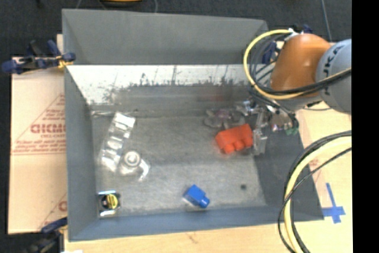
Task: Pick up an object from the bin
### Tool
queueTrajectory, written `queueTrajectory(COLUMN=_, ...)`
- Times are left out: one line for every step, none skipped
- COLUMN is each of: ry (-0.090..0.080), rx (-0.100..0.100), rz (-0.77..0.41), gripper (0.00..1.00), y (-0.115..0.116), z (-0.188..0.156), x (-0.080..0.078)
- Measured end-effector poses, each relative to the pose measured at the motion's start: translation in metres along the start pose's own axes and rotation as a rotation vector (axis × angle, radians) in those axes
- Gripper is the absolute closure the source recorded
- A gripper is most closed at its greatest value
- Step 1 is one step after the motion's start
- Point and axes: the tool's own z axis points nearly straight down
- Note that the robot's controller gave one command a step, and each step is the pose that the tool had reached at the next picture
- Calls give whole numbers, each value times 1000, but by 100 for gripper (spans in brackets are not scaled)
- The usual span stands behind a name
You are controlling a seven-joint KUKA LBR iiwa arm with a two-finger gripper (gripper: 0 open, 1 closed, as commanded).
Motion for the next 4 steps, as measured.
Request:
queueTrajectory(ry=4, rx=-5, rz=-2, gripper=100, y=4, z=0, x=1)
queueTrajectory(ry=-2, rx=0, rz=7, gripper=100, y=-2, z=-126, x=-21)
queueTrajectory(ry=5, rx=-7, rz=8, gripper=100, y=18, z=5, x=-28)
queueTrajectory(ry=-2, rx=-4, rz=87, gripper=100, y=45, z=-177, x=-9)
